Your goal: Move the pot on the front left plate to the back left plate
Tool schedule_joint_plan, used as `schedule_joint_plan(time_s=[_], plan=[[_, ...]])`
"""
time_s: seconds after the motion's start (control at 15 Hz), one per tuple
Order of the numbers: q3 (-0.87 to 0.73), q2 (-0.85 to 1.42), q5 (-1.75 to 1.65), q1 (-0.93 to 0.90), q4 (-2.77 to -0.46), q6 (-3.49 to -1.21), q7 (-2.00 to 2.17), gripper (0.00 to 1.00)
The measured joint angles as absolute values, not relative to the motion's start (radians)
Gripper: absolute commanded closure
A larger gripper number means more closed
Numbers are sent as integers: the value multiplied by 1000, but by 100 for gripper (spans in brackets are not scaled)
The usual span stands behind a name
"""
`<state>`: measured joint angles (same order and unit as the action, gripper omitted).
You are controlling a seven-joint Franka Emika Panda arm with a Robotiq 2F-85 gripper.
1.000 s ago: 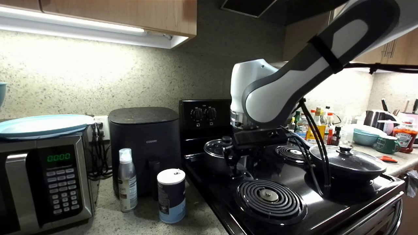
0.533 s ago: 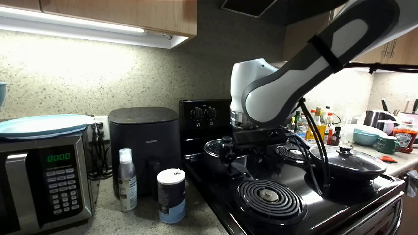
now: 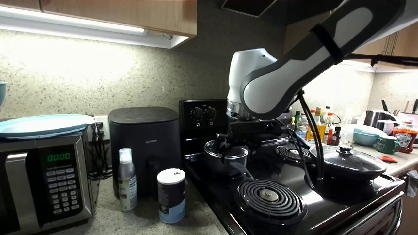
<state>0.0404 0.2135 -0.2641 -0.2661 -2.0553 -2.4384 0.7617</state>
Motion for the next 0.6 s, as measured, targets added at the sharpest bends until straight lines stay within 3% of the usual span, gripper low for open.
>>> schedule_joint_plan(time_s=[0.6], plan=[[14,209,-264,-247,-2054,-2448,785,0]])
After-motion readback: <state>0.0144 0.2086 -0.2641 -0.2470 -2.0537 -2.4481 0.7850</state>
